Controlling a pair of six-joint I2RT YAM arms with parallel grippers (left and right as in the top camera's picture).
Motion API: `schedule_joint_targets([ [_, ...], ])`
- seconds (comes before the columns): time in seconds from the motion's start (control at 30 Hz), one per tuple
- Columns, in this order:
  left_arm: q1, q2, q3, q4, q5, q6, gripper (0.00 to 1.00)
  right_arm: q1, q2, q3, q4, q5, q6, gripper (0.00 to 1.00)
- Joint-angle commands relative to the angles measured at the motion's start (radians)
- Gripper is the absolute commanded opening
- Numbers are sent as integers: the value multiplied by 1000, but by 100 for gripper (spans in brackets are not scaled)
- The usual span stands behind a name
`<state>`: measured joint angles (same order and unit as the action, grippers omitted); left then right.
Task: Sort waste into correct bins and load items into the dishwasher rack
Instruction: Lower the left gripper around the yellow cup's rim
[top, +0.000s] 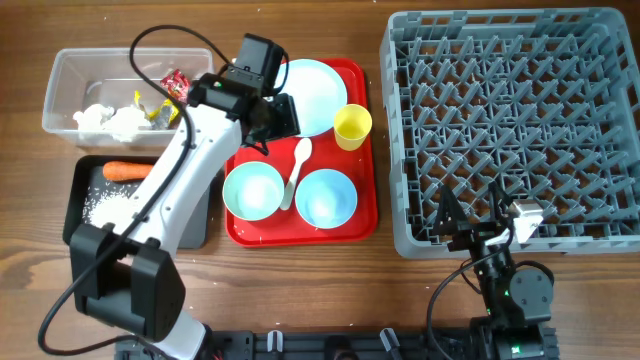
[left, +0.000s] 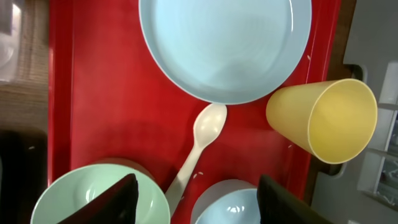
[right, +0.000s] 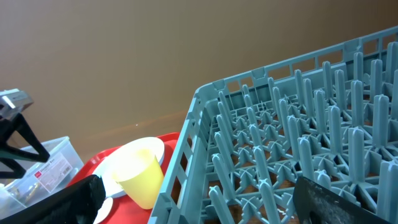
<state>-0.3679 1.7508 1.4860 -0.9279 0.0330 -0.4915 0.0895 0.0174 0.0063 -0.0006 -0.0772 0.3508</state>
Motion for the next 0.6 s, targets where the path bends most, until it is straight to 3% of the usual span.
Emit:
schedule_joint_targets([
  [0.0,-2,30,10,4,66,-41,59,3,-6,-1,3,10,-7,100],
  [0.2,-24,32,10,0,72,-40,64,3,-6,-1,3,10,-8,100],
  [0.57,-121,32,10,25,79,-40,59,3,-6,-1,3,10,-8,100],
])
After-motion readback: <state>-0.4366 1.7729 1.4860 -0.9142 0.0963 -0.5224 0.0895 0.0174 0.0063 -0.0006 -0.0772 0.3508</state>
